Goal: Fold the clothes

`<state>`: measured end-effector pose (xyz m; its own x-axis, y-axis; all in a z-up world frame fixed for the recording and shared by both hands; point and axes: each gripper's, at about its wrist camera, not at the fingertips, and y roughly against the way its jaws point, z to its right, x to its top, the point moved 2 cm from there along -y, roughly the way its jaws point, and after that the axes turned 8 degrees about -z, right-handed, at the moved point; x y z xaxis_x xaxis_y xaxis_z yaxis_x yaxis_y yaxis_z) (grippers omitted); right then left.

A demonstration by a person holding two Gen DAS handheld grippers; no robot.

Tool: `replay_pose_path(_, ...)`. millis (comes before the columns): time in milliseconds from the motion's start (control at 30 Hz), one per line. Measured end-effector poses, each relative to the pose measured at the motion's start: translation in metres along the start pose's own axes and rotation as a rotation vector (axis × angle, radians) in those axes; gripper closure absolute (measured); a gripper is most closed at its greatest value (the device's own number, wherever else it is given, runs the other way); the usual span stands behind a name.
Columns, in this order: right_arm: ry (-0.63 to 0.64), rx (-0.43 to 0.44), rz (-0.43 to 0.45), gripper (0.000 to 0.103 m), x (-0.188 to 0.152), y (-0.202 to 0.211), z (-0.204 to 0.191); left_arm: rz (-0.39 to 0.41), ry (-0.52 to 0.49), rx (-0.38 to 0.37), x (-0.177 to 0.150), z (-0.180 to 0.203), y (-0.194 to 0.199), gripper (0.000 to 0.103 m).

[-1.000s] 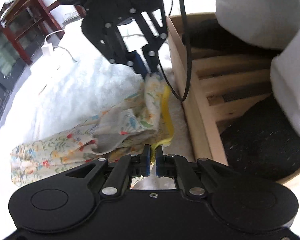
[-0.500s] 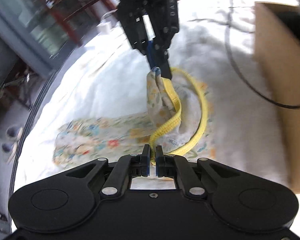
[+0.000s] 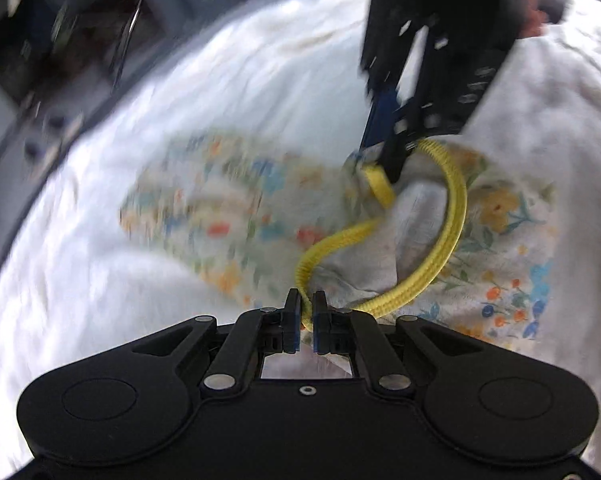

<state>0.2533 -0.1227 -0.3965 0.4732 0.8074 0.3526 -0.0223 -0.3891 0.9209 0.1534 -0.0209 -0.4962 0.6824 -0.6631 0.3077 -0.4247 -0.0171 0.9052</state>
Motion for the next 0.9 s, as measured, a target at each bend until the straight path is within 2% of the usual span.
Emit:
replay_pose_path(33, 0.008, -0.032, -0.009, 0.057, 0.0, -0.003, -0.001, -0.011, 0.01, 0.001, -0.002, 0.002, -0.001, 0.096)
replay_pose_path(67, 0.016, -0.049, -0.012, 0.043, 0.0, -0.005, -0.001, -0.018, 0.028, 0.005, -0.003, 0.003, -0.003, 0.096)
replay_pose_path(133, 0.058, -0.13, 0.015, 0.034, -0.002, 0.002, -0.003, -0.026, 0.053, 0.019, -0.003, 0.006, -0.003, 0.095)
replay_pose_path(233, 0.148, -0.223, 0.089, 0.034, -0.002, 0.025, -0.011, -0.043, 0.087, 0.011, 0.0, 0.003, -0.004, 0.095)
replay_pose_path(300, 0.226, -0.199, 0.138, 0.034, -0.005, 0.039, -0.024, -0.051, 0.11, -0.009, 0.001, -0.001, -0.005, 0.095)
replay_pose_path(333, 0.309, -0.168, 0.168, 0.034, -0.012, 0.05, -0.039, -0.057, 0.128, -0.025, 0.001, -0.005, -0.005, 0.095)
replay_pose_path(400, 0.439, -0.158, 0.163, 0.034, -0.028, 0.055, -0.065, -0.065, 0.147, -0.041, 0.002, -0.011, -0.007, 0.093)
replay_pose_path(467, 0.653, -0.187, 0.173, 0.034, -0.062, 0.054, -0.107, -0.069, 0.145, -0.041, 0.003, -0.012, -0.008, 0.092)
replay_pose_path(500, 0.686, -0.186, 0.168, 0.034, -0.069, 0.053, -0.113, -0.075, 0.132, -0.034, 0.004, -0.011, -0.008, 0.092)
replay_pose_path(567, 0.853, -0.184, 0.12, 0.034, -0.1, 0.038, -0.141, -0.082, 0.109, -0.027, 0.006, -0.01, -0.009, 0.091)
replay_pose_path(700, 0.997, -0.289, 0.062, 0.034, -0.123, 0.005, -0.153, -0.083, 0.147, -0.055, 0.004, -0.018, -0.009, 0.091)
replay_pose_path(800, 1.074, -0.386, 0.025, 0.035, -0.127, -0.021, -0.15, -0.087, 0.116, -0.043, 0.0, -0.018, 0.002, 0.089)
replay_pose_path(833, 1.075, -0.373, 0.016, 0.038, -0.124, -0.024, -0.148, -0.091, 0.086, -0.03, -0.002, -0.017, 0.01, 0.089)
replay_pose_path(867, 1.061, -0.361, 0.011, 0.048, -0.121, -0.024, -0.147, -0.08, 0.056, -0.01, -0.007, -0.018, 0.019, 0.083)
replay_pose_path(900, 1.027, -0.343, 0.001, 0.057, -0.116, -0.023, -0.147, -0.07, 0.031, 0.009, -0.012, -0.018, 0.028, 0.072)
